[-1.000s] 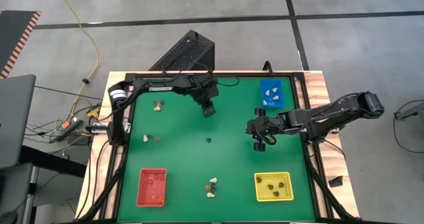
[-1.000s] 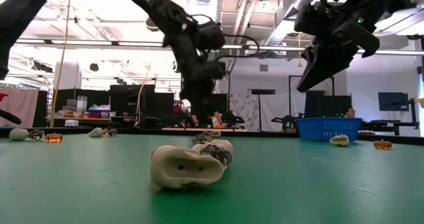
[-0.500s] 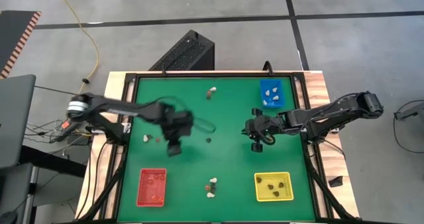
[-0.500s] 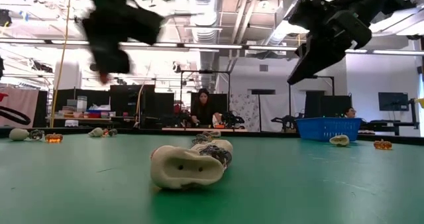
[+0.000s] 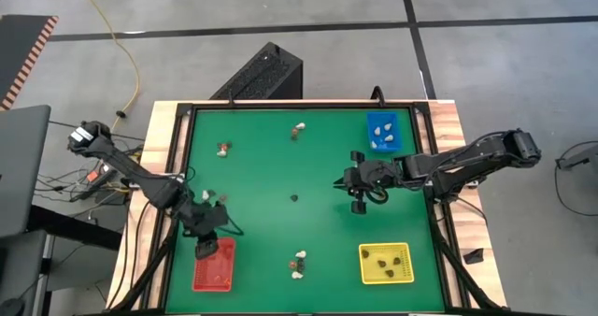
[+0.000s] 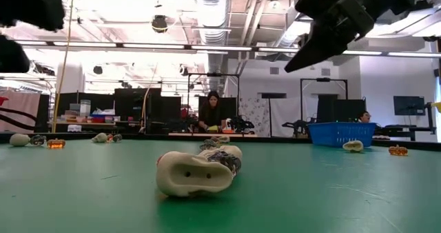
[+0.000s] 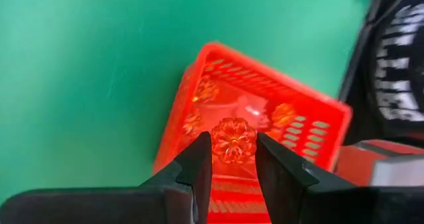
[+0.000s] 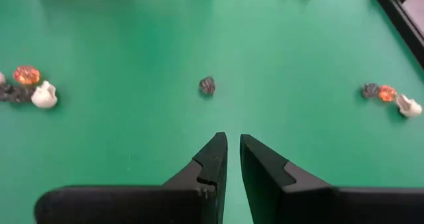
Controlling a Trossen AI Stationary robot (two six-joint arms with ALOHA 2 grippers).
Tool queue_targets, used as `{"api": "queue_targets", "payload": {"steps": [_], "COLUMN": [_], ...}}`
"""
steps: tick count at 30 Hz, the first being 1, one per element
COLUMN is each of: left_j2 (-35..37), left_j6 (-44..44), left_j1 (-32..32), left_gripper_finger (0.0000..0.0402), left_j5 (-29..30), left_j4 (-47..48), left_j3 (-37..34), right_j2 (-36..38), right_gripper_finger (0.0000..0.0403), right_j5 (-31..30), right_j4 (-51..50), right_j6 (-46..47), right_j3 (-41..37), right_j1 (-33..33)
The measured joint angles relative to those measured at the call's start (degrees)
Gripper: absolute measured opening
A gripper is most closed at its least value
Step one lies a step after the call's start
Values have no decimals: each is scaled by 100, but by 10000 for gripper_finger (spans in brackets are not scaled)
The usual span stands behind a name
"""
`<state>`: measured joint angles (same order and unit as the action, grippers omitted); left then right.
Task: Sort Halloween decoration
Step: Put the orange pumpkin toy into the red bin
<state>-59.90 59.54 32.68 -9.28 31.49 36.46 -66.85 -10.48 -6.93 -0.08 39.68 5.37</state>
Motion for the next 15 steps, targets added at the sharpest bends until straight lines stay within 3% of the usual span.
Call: {"api": "queue_targets", "payload": {"steps": [15], "left_j2": [-6], "left_j6": [157], "left_j1": [273], "left_gripper_finger": [108], "left_j5": [333], "left_j4": [-663], "left_j3": [-379], "right_j2": [0], "right_gripper_finger": [76], "right_j5": [-2], "right_j4": [1149], "right_j6": [-231], "right_j3": [0], "right_j1": [-2]}}
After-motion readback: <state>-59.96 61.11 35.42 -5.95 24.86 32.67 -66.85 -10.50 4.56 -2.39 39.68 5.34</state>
